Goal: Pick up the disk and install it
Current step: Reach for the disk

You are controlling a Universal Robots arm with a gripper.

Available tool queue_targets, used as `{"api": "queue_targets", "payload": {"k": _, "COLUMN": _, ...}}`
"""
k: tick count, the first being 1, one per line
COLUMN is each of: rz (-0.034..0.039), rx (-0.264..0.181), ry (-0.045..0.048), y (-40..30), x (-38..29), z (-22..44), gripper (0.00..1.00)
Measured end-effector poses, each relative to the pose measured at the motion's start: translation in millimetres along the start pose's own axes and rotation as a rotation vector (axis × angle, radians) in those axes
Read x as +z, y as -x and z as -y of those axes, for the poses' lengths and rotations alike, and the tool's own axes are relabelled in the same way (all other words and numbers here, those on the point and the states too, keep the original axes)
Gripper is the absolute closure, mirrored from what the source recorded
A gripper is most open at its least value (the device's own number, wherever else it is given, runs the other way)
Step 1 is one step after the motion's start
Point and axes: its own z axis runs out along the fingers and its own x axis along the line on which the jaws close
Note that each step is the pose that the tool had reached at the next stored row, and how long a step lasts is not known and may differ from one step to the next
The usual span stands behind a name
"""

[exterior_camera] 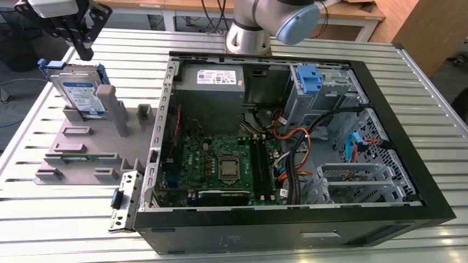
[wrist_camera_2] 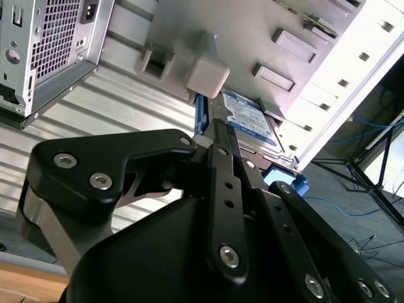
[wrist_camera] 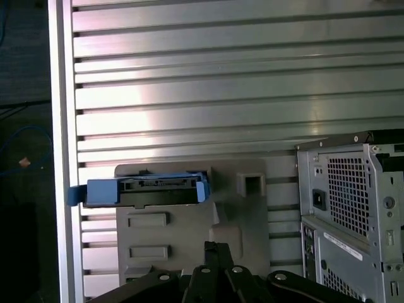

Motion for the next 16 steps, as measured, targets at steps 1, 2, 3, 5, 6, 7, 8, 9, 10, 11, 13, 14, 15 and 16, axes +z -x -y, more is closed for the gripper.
{"api": "queue_targets", "payload": {"k": 1, "rz": 0.0014, "rx": 0.0, "ry": 0.0001, "y": -1.4, "x": 0.6, "z": -0.3, "gripper": 0.89}}
{"api": "queue_targets", "payload": {"k": 2, "rz": 0.0032, "rx": 0.0, "ry": 0.0002, "y": -2.9, "x": 1.2, "z": -0.7, "gripper": 0.89}}
{"api": "queue_targets", "payload": {"k": 3, "rz": 0.0053, "rx": -0.001, "ry": 0.0004, "y": -4.5, "x": 1.9, "z": -1.1, "gripper": 0.89}}
{"api": "queue_targets", "payload": {"k": 5, "rz": 0.009, "rx": -0.001, "ry": 0.0007, "y": -8.1, "x": 3.2, "z": -2.1, "gripper": 0.89}}
{"api": "queue_targets", "payload": {"k": 6, "rz": 0.0103, "rx": -0.001, "ry": 0.0008, "y": -10.4, "x": 3.8, "z": -2.7, "gripper": 0.89}}
{"api": "queue_targets", "payload": {"k": 7, "rz": 0.0114, "rx": -0.002, "ry": 0.0009, "y": -13.0, "x": 4.4, "z": -3.4, "gripper": 0.89}}
{"api": "queue_targets", "payload": {"k": 8, "rz": 0.0121, "rx": -0.001, "ry": 0.0009, "y": -15.8, "x": 4.9, "z": -4.1, "gripper": 0.89}}
{"api": "queue_targets", "payload": {"k": 9, "rz": 0.0128, "rx": -0.001, "ry": 0.0009, "y": -18.6, "x": 5.6, "z": -4.7, "gripper": 0.89}}
{"api": "queue_targets", "payload": {"k": 10, "rz": 0.0135, "rx": -0.001, "ry": 0.001, "y": -20.9, "x": 6.3, "z": -5.2, "gripper": 0.89}}
{"api": "queue_targets", "payload": {"k": 11, "rz": 0.0141, "rx": -0.001, "ry": 0.0011, "y": -23.1, "x": 7.1, "z": -5.6, "gripper": 0.89}}
{"api": "queue_targets", "payload": {"k": 13, "rz": 0.0149, "rx": -0.002, "ry": 0.0012, "y": -26.9, "x": 8.8, "z": -6.4, "gripper": 0.89}}
{"api": "queue_targets", "payload": {"k": 14, "rz": 0.0154, "rx": -0.002, "ry": 0.0013, "y": -28.5, "x": 9.8, "z": -6.8, "gripper": 0.89}}
{"api": "queue_targets", "payload": {"k": 15, "rz": 0.0158, "rx": -0.002, "ry": 0.0014, "y": -29.8, "x": 10.8, "z": -7.2, "gripper": 0.89}}
{"api": "queue_targets", "payload": {"k": 16, "rz": 0.0158, "rx": -0.002, "ry": 0.0013, "y": -30.6, "x": 11.7, "z": -7.5, "gripper": 0.89}}
